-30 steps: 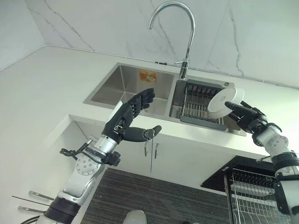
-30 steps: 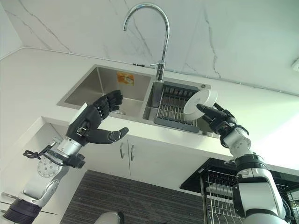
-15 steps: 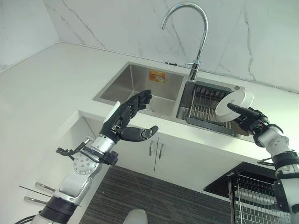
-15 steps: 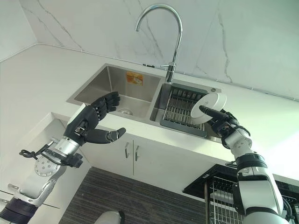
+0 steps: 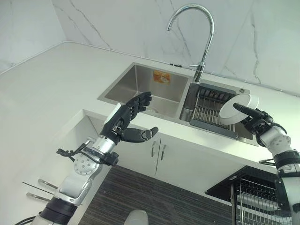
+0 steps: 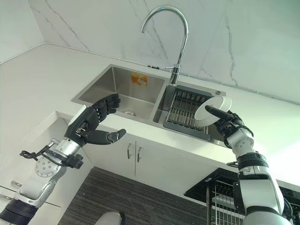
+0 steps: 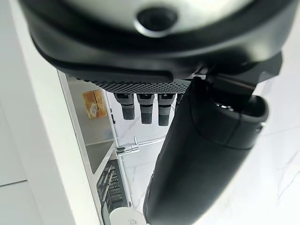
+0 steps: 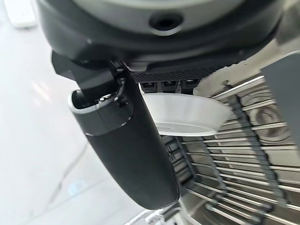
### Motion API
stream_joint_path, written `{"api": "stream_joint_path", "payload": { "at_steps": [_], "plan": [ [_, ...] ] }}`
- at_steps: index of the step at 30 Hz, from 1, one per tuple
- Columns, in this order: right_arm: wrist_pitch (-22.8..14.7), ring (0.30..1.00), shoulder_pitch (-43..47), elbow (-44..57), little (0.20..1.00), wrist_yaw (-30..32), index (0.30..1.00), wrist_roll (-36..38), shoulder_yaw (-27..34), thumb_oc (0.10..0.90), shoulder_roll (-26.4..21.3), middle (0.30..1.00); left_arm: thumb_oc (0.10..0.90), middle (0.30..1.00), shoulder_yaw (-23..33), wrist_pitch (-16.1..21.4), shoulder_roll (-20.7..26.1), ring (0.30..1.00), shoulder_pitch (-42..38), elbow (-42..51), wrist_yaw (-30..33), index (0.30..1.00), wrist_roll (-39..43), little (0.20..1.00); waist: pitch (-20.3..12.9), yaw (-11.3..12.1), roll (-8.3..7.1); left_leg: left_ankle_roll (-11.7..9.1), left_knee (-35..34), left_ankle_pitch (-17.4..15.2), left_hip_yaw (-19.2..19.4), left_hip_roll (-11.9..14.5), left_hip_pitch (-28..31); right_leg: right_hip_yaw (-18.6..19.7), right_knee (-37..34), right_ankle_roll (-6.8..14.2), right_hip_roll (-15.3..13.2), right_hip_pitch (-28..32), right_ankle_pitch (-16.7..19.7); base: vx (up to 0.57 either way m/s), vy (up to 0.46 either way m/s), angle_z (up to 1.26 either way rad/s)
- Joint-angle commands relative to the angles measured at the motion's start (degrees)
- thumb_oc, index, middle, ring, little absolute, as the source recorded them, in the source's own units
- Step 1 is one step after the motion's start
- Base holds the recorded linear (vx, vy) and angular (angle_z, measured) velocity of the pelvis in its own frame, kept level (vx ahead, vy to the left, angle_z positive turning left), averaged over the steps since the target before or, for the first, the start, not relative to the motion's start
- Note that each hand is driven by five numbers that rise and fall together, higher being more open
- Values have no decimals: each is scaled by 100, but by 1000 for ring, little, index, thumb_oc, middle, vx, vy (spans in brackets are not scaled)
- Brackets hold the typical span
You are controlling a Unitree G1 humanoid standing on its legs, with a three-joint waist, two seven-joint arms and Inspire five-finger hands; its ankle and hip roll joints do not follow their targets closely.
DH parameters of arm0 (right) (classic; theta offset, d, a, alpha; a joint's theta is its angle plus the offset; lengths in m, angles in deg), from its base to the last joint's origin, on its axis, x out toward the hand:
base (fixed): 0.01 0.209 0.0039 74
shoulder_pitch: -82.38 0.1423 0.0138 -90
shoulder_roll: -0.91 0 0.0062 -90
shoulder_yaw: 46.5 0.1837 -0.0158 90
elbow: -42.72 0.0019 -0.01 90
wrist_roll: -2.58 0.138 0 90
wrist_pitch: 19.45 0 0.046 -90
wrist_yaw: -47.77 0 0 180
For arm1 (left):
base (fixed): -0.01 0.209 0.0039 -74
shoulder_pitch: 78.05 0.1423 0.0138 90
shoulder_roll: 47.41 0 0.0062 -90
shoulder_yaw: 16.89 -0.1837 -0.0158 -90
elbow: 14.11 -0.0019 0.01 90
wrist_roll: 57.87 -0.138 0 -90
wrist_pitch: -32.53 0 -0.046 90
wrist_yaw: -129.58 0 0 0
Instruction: Place the dishes in the dishwasher.
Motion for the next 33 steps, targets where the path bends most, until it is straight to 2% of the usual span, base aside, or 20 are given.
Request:
{"api": "stream_joint_path", "payload": {
  "at_steps": [1,4,8,15,20,23,25,28,31,33],
  "plan": [
    [-918,300,881,-125,300,278,300,57,40,400,-494,300,800,900,-1,442,141,900,-410,397,120,900,183,900,-560,96,4,-309,-33,-766,-234,149,227,180,294,131,121,127,-895,27,-29,7],
    [-1027,300,1052,-474,300,440,300,-94,-28,400,-388,300,800,900,-57,293,134,900,-404,421,165,900,158,900,-596,182,53,-316,-33,-743,-280,138,211,196,294,122,136,119,-917,61,-30,6],
    [-852,300,1054,-631,300,364,300,-87,-25,400,-352,300,800,900,-33,131,113,900,-321,496,170,900,167,900,-594,209,74,-321,-33,-723,-253,163,183,186,294,121,127,92,-920,9,-2,0],
    [-627,300,948,-627,300,278,300,-127,-140,400,-226,300,800,900,-61,103,114,900,-332,509,179,900,160,900,-565,182,84,-320,-33,-707,-209,188,167,190,294,110,121,24,-884,-26,8,0],
    [-677,300,923,-400,300,15,300,-19,-222,400,-155,300,800,900,-87,108,42,900,-363,465,140,900,161,900,-537,119,71,-338,-33,-714,-151,227,185,243,294,110,137,-36,-852,-62,14,-4],
    [-829,300,882,-119,300,-150,300,24,-254,400,-157,300,800,900,-50,144,11,900,-312,484,63,900,149,900,-537,91,68,-356,-33,-716,-115,258,196,251,294,103,142,-57,-846,-40,-4,-6],
    [-1247,300,821,357,300,-204,300,-254,-354,400,-189,300,800,900,-20,267,-28,900,-204,501,8,900,157,900,-537,46,64,-376,-33,-716,-94,284,208,269,294,80,170,-81,-849,-32,-21,-5],
    [-1489,300,676,1069,300,-296,300,-454,-318,400,-326,300,800,900,50,524,-94,900,-37,574,-91,900,177,900,-542,-18,66,-398,-33,-723,-86,308,215,280,294,50,202,-112,-864,-34,-64,-6],
    [-1795,300,375,1897,300,-422,300,-247,-114,400,-346,300,800,900,204,792,-175,900,139,621,-256,900,280,900,-538,-104,69,-419,-33,-724,-78,359,220,332,294,11,264,-140,-891,-25,-100,-11],
    [-1959,300,155,2492,300,-223,300,-144,26,400,-304,300,800,900,272,735,-227,900,224,654,-331,900,499,900,-532,-177,78,-436,-33,-716,-33,411,225,371,294,-17,309,-157,-902,-5,-91,-13]
  ]
}}
